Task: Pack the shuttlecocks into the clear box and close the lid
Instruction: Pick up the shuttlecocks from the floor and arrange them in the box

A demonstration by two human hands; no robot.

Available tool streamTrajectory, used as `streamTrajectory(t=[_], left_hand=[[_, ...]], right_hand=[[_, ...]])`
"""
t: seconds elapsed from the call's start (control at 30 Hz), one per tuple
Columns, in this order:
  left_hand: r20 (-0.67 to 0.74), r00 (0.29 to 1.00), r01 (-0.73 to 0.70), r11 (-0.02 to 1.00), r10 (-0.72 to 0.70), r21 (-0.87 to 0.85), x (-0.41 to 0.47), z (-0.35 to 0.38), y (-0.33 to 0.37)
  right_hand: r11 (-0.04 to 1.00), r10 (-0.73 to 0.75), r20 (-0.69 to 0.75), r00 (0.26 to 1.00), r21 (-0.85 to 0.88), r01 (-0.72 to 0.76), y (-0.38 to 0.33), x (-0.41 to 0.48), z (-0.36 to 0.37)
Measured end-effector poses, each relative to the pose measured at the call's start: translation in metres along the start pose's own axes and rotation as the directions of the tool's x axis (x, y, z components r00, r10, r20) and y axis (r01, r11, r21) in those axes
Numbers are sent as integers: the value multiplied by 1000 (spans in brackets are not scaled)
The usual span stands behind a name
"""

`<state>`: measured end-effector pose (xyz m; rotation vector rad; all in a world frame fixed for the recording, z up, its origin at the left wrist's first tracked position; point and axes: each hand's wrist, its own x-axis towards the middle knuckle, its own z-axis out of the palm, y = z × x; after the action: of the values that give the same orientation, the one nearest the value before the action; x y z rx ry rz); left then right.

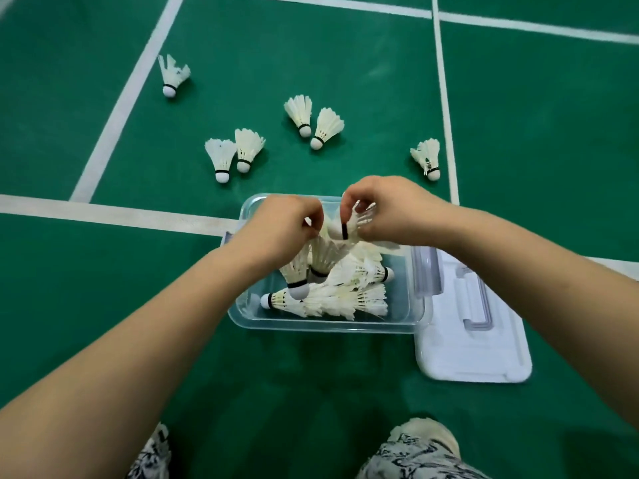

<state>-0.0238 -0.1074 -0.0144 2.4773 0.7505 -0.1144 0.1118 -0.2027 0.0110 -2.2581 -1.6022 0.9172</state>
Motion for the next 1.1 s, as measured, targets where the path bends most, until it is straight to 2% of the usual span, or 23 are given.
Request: streamTrajectory(t=[0.2,0.47,0.53,0.6,0.67,0.77,0.93,1.1], left_hand=[[5,997,71,997,-71,-41,-6,11,-16],[70,991,111,993,-113,33,-5,17,-27],[105,986,122,990,-129,73,-2,16,-30],[198,969,110,976,-147,188,-2,22,-31],[309,938,50,941,-159,334,-4,33,-32],[381,911,-57,867,-157,494,-6,48,-39],[423,893,-203,702,-154,683,-2,65,-44],[392,912,-239,624,-119,744,4,69,-40]], right_hand=[[996,41,-11,999,81,-40,6,7,3],[992,23,42,999,120,-28,1,12,11],[991,32,42,999,129,-38,2,14,12],[992,47,39,998,116,-51,4,15,14],[992,65,34,997,102,-69,6,14,15],[993,71,41,997,93,-74,3,14,19],[996,82,80,993,32,-85,6,18,26],[986,113,118,987,-132,-98,11,21,39]])
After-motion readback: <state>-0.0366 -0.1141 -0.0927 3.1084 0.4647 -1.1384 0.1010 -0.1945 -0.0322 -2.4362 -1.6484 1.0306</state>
